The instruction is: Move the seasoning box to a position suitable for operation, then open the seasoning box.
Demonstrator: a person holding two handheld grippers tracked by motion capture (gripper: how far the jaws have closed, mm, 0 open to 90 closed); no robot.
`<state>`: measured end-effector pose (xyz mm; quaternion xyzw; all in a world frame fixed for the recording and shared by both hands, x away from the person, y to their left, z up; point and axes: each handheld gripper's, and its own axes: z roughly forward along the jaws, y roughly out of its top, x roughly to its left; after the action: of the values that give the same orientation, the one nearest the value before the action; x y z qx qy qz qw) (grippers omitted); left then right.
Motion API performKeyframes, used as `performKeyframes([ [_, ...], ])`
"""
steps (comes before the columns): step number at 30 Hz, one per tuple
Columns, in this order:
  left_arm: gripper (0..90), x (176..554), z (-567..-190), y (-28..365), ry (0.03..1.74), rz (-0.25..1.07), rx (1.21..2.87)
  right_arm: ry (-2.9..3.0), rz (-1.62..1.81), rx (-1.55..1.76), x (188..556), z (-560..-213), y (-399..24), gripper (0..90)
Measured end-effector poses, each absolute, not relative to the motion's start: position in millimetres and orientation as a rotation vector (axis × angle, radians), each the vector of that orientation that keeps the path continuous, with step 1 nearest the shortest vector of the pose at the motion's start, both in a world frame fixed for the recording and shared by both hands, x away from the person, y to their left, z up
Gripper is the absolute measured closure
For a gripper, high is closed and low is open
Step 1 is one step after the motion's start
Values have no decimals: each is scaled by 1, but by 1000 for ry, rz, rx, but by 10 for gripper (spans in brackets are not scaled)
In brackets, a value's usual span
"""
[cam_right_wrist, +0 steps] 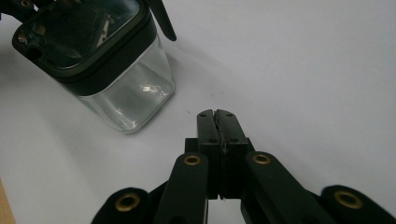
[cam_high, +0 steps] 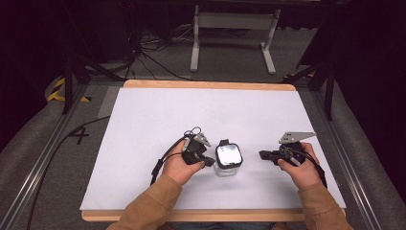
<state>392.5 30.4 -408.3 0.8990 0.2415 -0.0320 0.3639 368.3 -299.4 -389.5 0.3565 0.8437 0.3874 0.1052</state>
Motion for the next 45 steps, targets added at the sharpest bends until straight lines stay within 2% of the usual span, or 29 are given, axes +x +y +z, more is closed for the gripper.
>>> performKeyframes([
  [17,888,401,-410,28,660,-15,2257,2522,1141,1037,367,-391,-292,900],
  [24,852,400,-406,33,662,3,2267,2518,1153,1031,368,-388,-295,900],
  [30,759,396,-391,52,675,63,2283,2532,1179,979,371,-372,-301,900],
  [45,699,396,-372,107,783,90,2273,2660,1109,762,389,-336,-286,900],
])
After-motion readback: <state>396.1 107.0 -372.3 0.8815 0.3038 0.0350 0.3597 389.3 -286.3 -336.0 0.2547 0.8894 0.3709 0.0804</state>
